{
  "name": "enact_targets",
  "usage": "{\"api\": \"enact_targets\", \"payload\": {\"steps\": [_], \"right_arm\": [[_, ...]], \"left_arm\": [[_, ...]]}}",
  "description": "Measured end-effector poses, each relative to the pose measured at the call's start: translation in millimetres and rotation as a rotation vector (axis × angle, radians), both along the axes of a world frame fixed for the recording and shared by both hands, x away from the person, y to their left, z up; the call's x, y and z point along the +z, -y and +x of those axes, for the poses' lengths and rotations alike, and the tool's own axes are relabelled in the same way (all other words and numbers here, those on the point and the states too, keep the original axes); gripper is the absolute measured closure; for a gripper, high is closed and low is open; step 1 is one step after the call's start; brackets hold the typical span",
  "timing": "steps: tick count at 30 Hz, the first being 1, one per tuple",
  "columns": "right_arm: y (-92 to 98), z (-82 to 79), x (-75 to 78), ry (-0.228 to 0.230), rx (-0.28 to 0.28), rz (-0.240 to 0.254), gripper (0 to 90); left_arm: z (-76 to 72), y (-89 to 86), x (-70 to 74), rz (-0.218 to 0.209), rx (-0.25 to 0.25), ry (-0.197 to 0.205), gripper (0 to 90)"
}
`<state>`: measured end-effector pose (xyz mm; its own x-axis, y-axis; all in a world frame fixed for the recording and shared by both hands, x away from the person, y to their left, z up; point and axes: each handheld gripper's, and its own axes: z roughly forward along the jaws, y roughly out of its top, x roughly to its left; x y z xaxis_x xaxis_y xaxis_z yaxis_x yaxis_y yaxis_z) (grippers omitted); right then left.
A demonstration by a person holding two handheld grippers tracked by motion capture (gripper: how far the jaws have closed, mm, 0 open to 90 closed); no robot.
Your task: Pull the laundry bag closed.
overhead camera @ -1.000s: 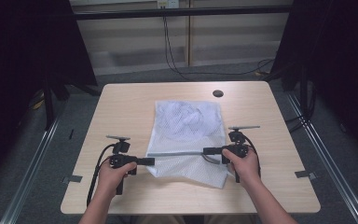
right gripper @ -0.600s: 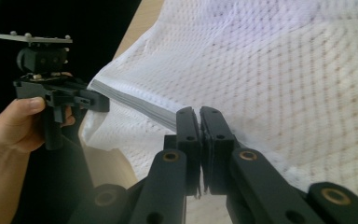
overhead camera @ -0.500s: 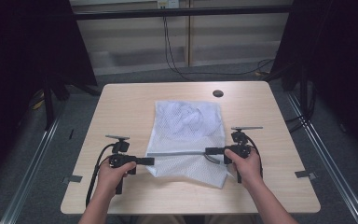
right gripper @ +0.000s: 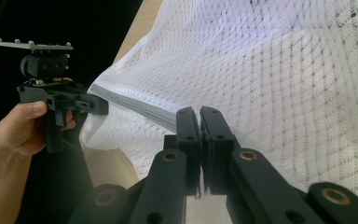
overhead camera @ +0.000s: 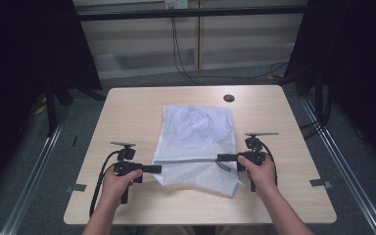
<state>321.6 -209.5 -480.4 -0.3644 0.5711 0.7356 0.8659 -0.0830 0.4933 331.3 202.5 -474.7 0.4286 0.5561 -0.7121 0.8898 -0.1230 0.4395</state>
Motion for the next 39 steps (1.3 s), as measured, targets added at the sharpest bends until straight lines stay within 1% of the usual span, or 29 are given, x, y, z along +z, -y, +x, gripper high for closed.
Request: {"api": "enact_targets", "payload": {"steps": [1,2,5,7,8,10,16,18,19,24,26,31,32,33,34,36,37,38,39], "right_arm": [[-0.2,-0.2,-0.2,0.002,0.002,-0.003,86.8],[-0.8,-0.5,0.1,-0.005,0.001,-0.004,86.7],[-1.2,-0.5,0.4,-0.006,0.003,0.003,86.8],[-0.1,-0.4,0.4,0.003,-0.004,-0.003,86.8],[1.1,-0.4,0.3,-0.002,-0.003,0.004,86.7],[2.3,-0.7,0.6,0.000,-0.006,-0.005,86.7],[2.3,-0.6,0.3,0.001,-0.011,-0.005,86.8],[2.9,-0.7,0.3,0.002,-0.011,-0.005,86.8],[3.7,-0.8,0.7,0.000,-0.016,-0.014,86.8],[9.6,-0.6,0.0,-0.004,-0.030,-0.008,86.8],[9.3,-0.8,0.2,-0.001,-0.033,-0.017,86.7],[10.2,-0.6,0.1,-0.003,-0.030,-0.010,86.7],[10.5,-0.8,0.5,-0.006,-0.029,-0.007,86.8],[11.2,-0.8,0.9,-0.003,-0.032,-0.015,86.8],[12.4,-0.4,0.5,0.001,-0.029,-0.011,86.8],[14.3,-0.3,0.9,-0.001,-0.039,-0.010,86.7],[15.7,-0.4,0.9,0.001,-0.038,-0.012,86.8],[16.4,-0.4,1.1,-0.001,-0.039,-0.006,86.7],[16.7,-0.5,1.4,0.000,-0.039,-0.005,86.8]], "left_arm": [[0.5,-0.7,-0.4,0.006,-0.005,0.006,88.3],[0.5,-1.0,-0.3,0.005,-0.003,0.003,88.3],[0.3,-1.2,0.6,-0.004,0.004,-0.005,88.3],[0.7,-1.5,0.2,-0.003,0.004,0.003,88.3],[0.8,-1.2,0.4,-0.002,0.003,0.002,88.3],[0.9,-1.3,0.6,0.001,0.003,0.003,88.3],[1.5,-1.8,0.5,-0.001,-0.002,0.001,88.3],[1.6,-2.2,0.7,0.002,0.003,0.005,88.3],[1.8,-3.4,1.0,0.004,0.003,0.002,88.3],[1.4,-4.7,1.8,-0.005,0.019,0.003,88.3],[1.7,-4.7,2.1,-0.004,0.018,0.005,88.3],[1.5,-4.3,2.0,-0.006,0.019,0.003,88.3],[1.7,-4.8,2.1,0.001,0.018,0.008,88.3],[1.6,-4.9,2.1,-0.004,0.019,0.005,88.3],[1.7,-5.2,2.2,0.000,0.019,0.006,88.3],[1.6,-5.2,2.2,-0.006,0.024,0.004,88.3],[2.0,-6.0,2.0,-0.003,0.011,0.008,88.3],[2.0,-5.7,2.1,0.000,0.013,0.011,88.3],[1.8,-4.9,2.2,-0.004,0.019,0.004,88.3]]}}
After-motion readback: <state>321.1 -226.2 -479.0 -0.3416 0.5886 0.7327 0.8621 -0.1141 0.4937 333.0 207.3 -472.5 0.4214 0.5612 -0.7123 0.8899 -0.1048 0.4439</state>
